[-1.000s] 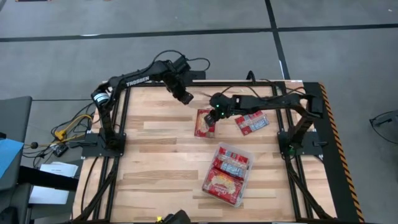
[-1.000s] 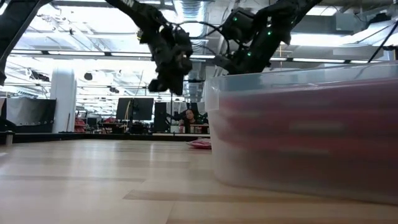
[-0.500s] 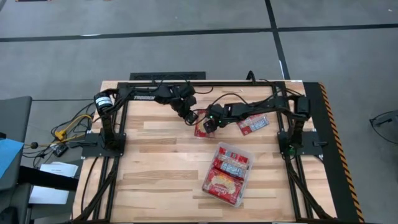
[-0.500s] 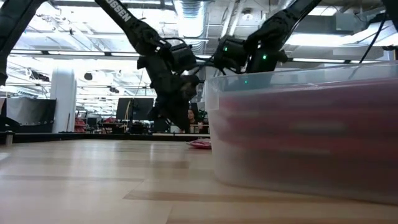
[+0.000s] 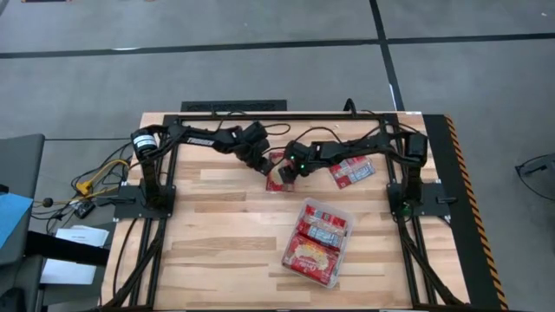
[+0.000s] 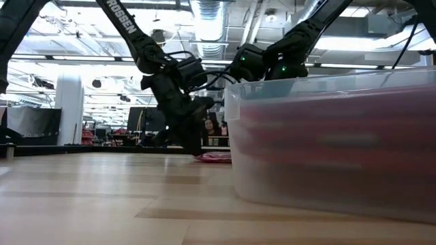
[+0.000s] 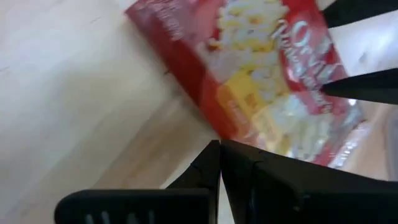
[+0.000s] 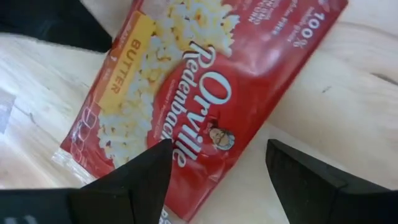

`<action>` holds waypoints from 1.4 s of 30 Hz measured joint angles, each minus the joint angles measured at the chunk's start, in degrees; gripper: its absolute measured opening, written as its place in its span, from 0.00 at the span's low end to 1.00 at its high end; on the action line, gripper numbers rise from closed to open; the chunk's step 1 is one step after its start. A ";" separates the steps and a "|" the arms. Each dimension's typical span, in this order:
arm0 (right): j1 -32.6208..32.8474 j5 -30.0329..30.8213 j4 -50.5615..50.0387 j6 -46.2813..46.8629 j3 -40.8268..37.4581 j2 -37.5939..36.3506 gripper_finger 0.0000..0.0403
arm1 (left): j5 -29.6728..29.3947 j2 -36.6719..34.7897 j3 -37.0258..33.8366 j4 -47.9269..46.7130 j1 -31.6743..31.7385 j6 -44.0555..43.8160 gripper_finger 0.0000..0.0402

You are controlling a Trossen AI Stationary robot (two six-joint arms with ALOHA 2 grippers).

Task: Sort popcorn bags into baskets
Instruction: Put the red popcorn bag into the transparent bin

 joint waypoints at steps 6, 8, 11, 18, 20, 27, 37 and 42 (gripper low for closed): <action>0.18 -0.02 3.77 -2.19 -0.26 -0.01 0.54 | -0.29 -0.10 -2.58 2.57 -0.01 -0.93 0.00; 0.19 0.10 4.62 -2.24 -0.27 0.18 0.45 | 0.08 -0.20 -3.30 3.82 0.00 -1.97 0.00; 0.25 0.09 5.45 -2.27 -0.26 0.42 0.34 | 0.06 -0.24 -3.68 4.52 -0.12 -2.48 0.00; 0.17 0.09 7.27 -5.27 -0.28 0.02 0.09 | 0.53 -0.24 -3.73 5.06 -0.47 -4.10 0.00; -0.02 -0.15 6.41 -6.86 -0.28 -0.74 0.03 | 2.75 -0.66 -3.53 4.36 0.32 -4.42 0.00; 0.16 8.80 -1.03 -13.55 -0.29 -6.53 0.01 | 8.98 -6.39 -2.05 0.99 4.12 -4.76 0.00; 4.66 38.70 -15.00 -38.33 -0.26 -17.58 0.01 | 13.24 -14.88 -2.12 1.01 9.45 -10.05 0.00; 8.32 42.92 -21.40 -41.13 -0.24 -21.56 0.01 | 13.62 -16.95 -2.07 2.32 11.17 -11.41 0.00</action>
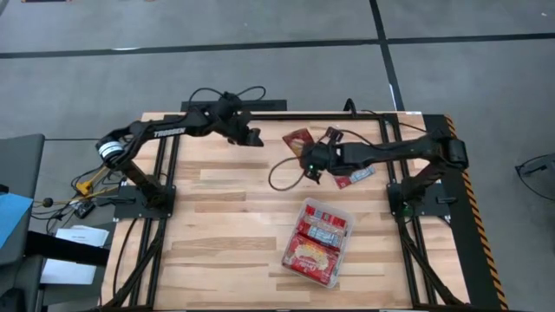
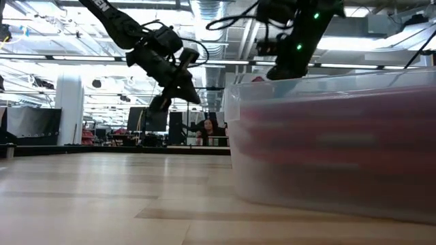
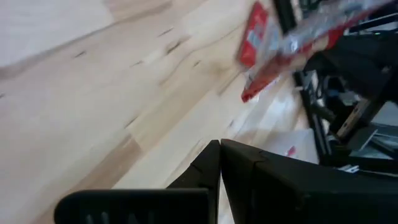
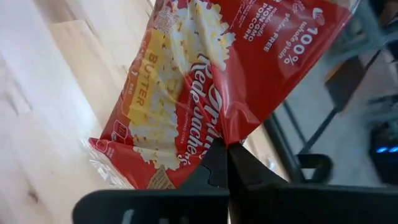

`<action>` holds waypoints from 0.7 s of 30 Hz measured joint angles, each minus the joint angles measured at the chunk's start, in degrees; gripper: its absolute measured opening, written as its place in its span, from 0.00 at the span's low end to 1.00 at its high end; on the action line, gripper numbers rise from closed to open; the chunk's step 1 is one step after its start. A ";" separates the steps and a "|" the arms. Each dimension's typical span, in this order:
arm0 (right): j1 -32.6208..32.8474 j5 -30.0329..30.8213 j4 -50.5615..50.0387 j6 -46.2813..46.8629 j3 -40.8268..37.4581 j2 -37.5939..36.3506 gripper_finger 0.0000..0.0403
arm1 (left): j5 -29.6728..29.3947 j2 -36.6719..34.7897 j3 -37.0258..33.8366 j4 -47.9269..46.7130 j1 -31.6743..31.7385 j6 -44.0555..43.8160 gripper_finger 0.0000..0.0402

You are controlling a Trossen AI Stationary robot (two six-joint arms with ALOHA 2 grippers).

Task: Sort popcorn bags into baskets
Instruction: Put the red popcorn bag into the transparent bin

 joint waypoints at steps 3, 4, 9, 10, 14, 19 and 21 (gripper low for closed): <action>2.09 5.65 -1.16 -4.72 0.00 -0.62 0.01 | 0.20 -0.27 0.00 3.37 0.12 -0.94 0.00; 2.87 8.75 -0.73 -7.90 0.00 -0.51 0.01 | 0.42 -0.26 0.00 4.52 -0.02 -1.52 0.01; 5.43 22.06 4.88 -22.91 0.02 0.77 0.01 | 5.31 0.17 0.00 10.33 -0.04 -8.19 0.15; 5.76 25.19 5.94 -24.55 0.00 0.72 0.01 | 5.60 0.17 0.00 11.05 0.19 -9.65 0.20; 6.20 35.30 9.09 -29.34 0.04 0.67 0.01 | 6.72 0.14 -0.07 15.35 1.63 -18.52 0.41; 5.40 38.88 9.49 -33.74 0.04 0.66 0.01 | 4.20 0.08 -0.04 22.97 2.40 -38.28 0.66; 5.01 40.97 9.76 -33.94 0.04 0.66 0.01 | 4.03 0.08 -0.04 27.20 2.37 -44.51 0.72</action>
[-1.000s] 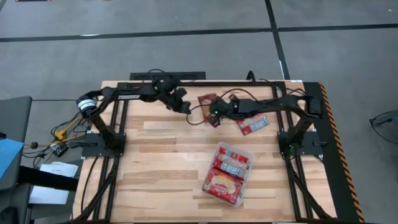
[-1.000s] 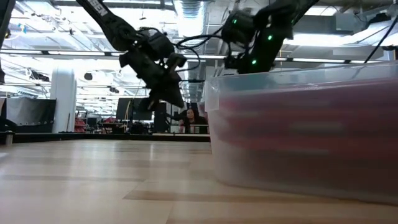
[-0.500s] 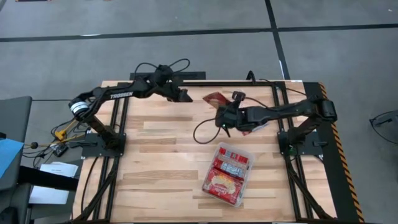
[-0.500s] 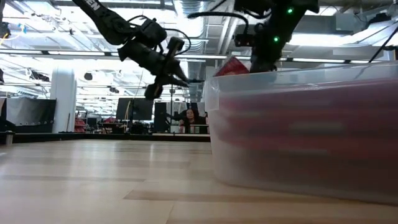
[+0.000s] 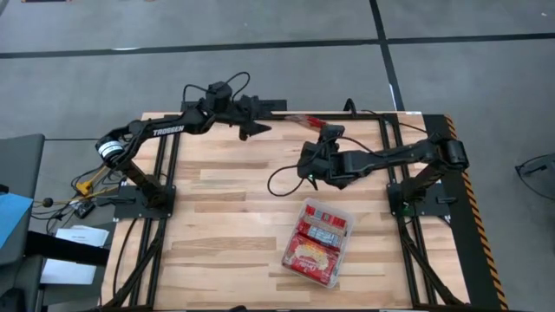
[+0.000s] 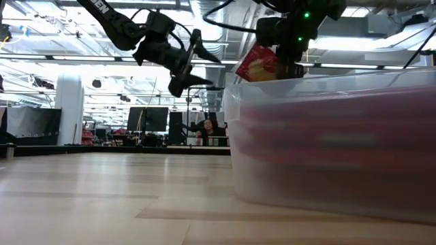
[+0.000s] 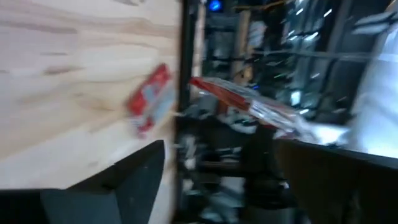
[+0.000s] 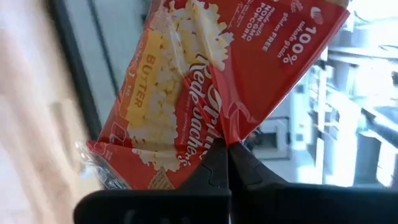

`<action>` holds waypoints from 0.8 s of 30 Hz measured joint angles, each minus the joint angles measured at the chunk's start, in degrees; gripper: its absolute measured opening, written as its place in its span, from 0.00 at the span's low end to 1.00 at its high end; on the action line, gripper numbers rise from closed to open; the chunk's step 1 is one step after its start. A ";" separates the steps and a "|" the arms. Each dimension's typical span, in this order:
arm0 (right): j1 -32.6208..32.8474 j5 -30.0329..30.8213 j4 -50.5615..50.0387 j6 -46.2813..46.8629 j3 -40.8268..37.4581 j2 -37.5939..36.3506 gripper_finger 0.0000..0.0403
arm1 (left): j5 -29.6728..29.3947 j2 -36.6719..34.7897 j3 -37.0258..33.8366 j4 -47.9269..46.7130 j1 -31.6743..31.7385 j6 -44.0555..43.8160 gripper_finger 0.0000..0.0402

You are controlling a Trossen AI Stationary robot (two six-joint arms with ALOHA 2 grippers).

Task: Sort popcorn bags into baskets
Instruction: Put the red popcorn bag into the transparent bin

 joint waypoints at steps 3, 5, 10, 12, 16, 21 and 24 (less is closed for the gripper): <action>-0.36 1.50 0.06 -0.45 0.00 0.00 0.00 | -0.51 0.00 0.02 3.55 -0.38 -6.62 0.77; -0.41 1.63 0.22 -1.31 0.00 0.00 0.01 | -1.11 -0.04 0.02 3.48 -0.72 -10.02 0.78; 0.41 1.70 3.38 -3.76 0.00 0.00 0.00 | -1.75 -0.02 0.02 3.30 -1.86 -13.35 0.77; 1.05 1.54 5.43 -5.60 0.00 0.00 0.01 | -2.51 -0.02 0.02 3.31 -2.05 -13.80 0.77; 2.07 1.34 8.78 -9.67 0.00 0.00 0.01 | -3.71 -0.02 0.02 3.45 -2.37 -15.71 0.77; 3.18 -0.99 9.81 -11.40 0.00 0.00 0.01 | -3.91 0.00 0.02 4.42 -3.88 -18.20 0.77; 3.26 -1.04 9.84 -11.45 0.00 0.00 0.01 | -3.92 0.00 0.02 5.93 -5.10 -19.60 0.77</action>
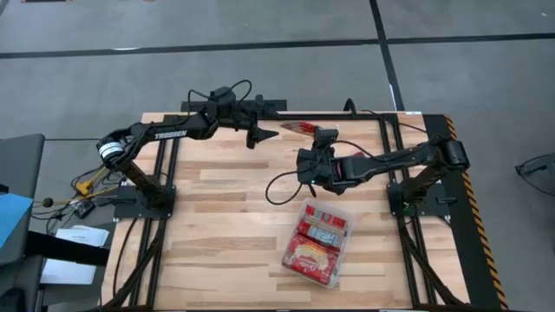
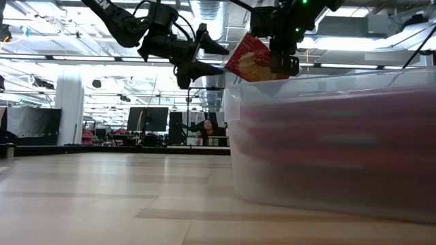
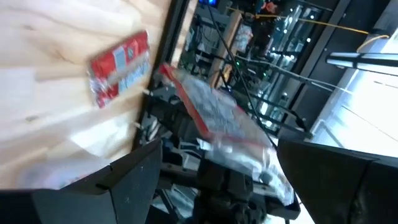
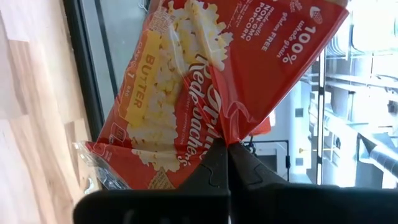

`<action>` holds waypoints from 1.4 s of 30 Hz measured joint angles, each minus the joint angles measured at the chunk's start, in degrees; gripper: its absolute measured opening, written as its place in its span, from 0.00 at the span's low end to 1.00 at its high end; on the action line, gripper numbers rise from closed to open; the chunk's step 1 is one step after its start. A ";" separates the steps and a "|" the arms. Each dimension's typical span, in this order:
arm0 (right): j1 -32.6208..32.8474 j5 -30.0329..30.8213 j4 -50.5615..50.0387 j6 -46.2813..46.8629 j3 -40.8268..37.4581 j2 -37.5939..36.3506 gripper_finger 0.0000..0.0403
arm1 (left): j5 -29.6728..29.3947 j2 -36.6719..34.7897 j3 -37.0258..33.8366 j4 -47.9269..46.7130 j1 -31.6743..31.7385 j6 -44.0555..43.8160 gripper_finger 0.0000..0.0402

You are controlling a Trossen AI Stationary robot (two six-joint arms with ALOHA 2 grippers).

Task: Sort popcorn bags into baskets
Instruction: Put the red popcorn bag into the transparent bin

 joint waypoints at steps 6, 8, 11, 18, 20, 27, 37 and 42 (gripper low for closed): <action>-0.48 -0.77 0.02 -2.76 0.00 -0.02 0.01 | -1.48 0.02 0.00 1.02 -1.94 -2.90 0.77; -0.45 -1.55 0.02 -2.97 0.00 -0.02 0.01 | -1.97 0.02 0.00 1.29 -2.38 -3.17 0.77; 0.11 -2.77 0.15 -3.59 0.00 -0.02 0.01 | -3.18 0.02 0.00 1.15 -2.49 -3.16 0.77; 0.95 -4.98 5.17 -11.77 -0.11 1.99 0.01 | -6.53 0.04 0.00 0.83 -2.52 -3.68 0.77; 0.87 -5.22 8.64 -14.69 0.04 3.32 0.01 | -6.57 0.04 0.00 0.29 -2.60 -3.68 0.77; 1.12 -6.43 16.97 -20.28 -0.09 6.53 0.01 | -6.03 0.04 0.00 -1.27 -2.36 -2.68 0.75; 1.09 -8.19 20.92 -20.83 -0.04 7.32 0.05 | -6.43 0.11 -0.02 -4.08 -1.88 1.87 0.45; 1.05 -9.17 21.92 -20.40 -0.02 7.32 0.03 | -7.31 0.11 0.00 -5.75 -1.88 4.20 0.23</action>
